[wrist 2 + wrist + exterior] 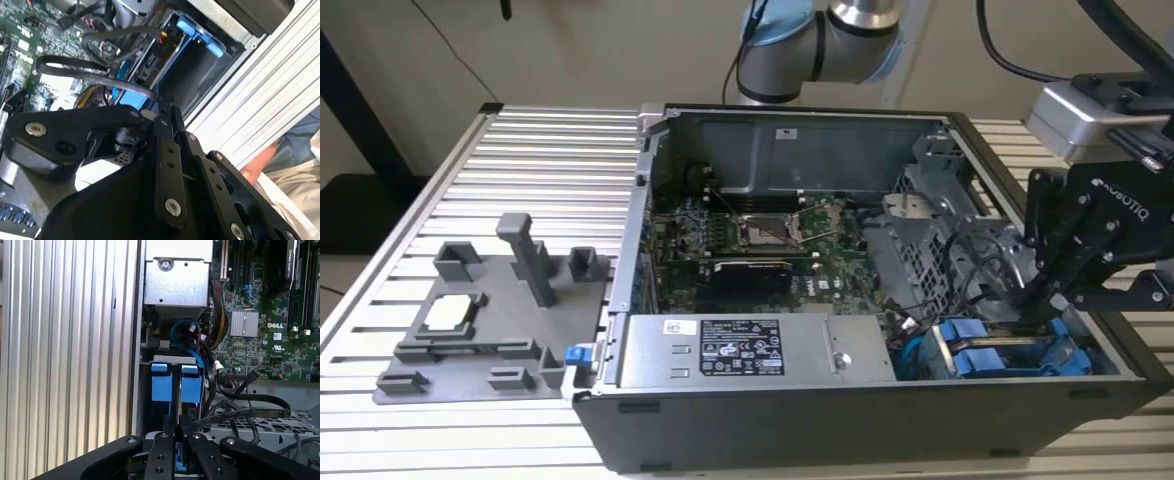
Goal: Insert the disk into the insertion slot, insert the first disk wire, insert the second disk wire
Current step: 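Insert the second disk wire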
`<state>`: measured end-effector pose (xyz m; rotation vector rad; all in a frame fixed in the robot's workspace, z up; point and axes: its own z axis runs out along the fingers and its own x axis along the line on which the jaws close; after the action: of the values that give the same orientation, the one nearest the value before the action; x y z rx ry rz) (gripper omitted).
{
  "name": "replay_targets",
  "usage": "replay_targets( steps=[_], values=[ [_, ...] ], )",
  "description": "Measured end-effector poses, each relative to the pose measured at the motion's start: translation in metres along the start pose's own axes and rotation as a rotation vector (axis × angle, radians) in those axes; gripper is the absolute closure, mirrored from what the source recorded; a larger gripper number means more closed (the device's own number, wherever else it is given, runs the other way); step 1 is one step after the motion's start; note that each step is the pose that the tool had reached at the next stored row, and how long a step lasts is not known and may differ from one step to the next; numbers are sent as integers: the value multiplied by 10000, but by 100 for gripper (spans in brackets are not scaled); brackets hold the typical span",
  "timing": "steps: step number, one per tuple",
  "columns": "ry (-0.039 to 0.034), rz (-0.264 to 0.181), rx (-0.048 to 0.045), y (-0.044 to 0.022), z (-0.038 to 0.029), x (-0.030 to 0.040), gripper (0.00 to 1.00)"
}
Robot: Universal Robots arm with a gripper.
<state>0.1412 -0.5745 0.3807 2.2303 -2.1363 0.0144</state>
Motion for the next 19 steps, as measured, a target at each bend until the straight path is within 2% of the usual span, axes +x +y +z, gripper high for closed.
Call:
replay_targets(
  steps=[2, 3, 4, 5, 11, 14, 15, 16, 19],
  values=[
    [-5, -1, 0, -1, 0, 0, 84],
    [-39, -1, 2, -1, -1, 1, 84],
    [-123, -4, 6, -1, 1, 1, 84],
    [-276, -9, 14, -1, 1, 1, 84],
    [-1369, -39, 63, -1, 1, 10, 84],
    [-1882, -51, 85, 0, 1, 21, 84],
    [-1980, -53, 90, 0, 1, 29, 84],
    [-2007, -52, 91, 1, 2, 32, 84],
    [-2004, -48, 91, 1, 1, 34, 84]
  ],
)
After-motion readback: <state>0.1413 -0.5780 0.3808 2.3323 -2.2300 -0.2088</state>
